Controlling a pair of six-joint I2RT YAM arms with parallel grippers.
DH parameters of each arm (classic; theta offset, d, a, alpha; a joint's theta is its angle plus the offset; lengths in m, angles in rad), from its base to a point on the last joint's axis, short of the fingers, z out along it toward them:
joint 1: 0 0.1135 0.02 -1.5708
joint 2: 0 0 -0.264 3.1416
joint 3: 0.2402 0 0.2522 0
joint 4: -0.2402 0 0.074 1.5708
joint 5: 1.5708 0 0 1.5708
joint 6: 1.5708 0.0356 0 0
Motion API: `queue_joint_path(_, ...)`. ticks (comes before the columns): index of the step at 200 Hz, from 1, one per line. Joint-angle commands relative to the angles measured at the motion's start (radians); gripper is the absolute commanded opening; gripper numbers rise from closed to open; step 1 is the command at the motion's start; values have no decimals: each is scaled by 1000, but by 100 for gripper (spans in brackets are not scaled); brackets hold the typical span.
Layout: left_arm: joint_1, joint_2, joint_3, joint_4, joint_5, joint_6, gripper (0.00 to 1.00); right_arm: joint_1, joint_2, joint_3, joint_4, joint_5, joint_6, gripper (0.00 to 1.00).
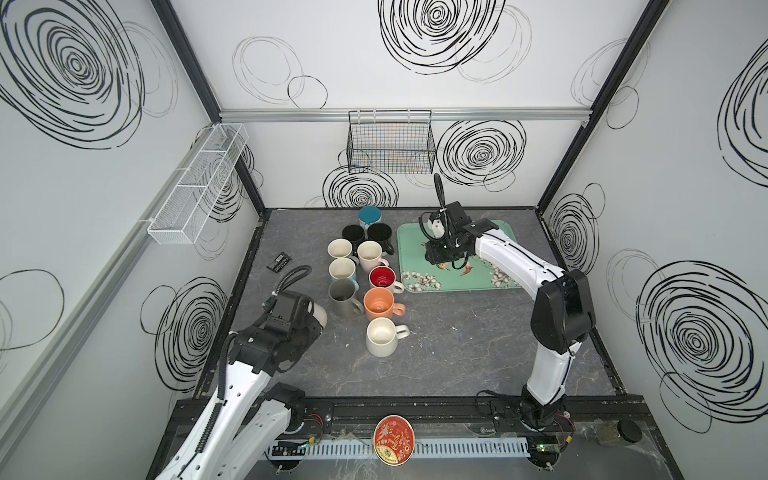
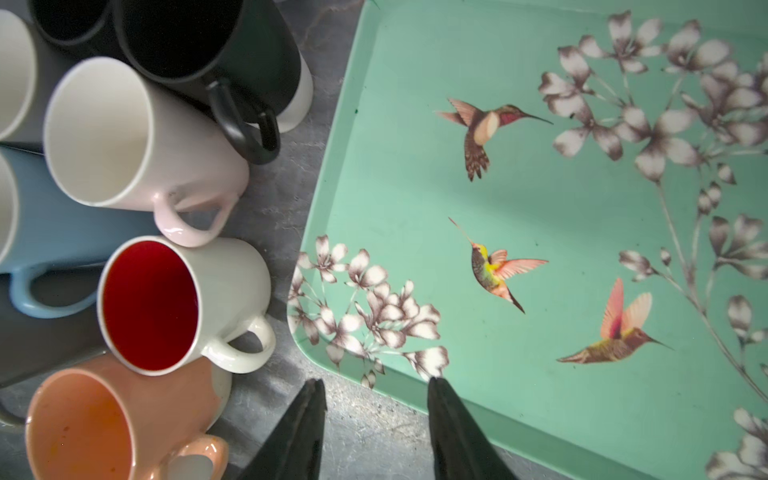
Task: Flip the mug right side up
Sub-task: 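Carry the upright mug with the left gripper and lower it beside the cream mug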
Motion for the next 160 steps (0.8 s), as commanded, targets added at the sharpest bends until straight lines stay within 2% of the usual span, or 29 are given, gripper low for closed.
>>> queue_joint_path(1, -116, 6, -10, 91, -133, -126, 0, 7, -23, 1, -47, 42, 0, 45)
queue_joint_path(29, -268, 59, -53, 162, -202, -244, 0, 7, -10, 3, -41, 28, 4, 45)
queue_joint_path(63, -392, 145, -84, 254, -264, -364, 0, 6, -4, 13, -42, 26, 3, 45)
queue_joint_path(124, -467, 315, -65, 329, -278, -477, 0, -11, -18, -13, -37, 37, 1, 46)
queue_joint_path(140, -476, 339, -45, 335, -285, -481, 18, -19, -24, -23, -29, 35, 1, 46)
queue_joint_path(160, -479, 365, -11, 332, -288, -474, 27, -30, -29, -31, -24, 28, 3, 46)
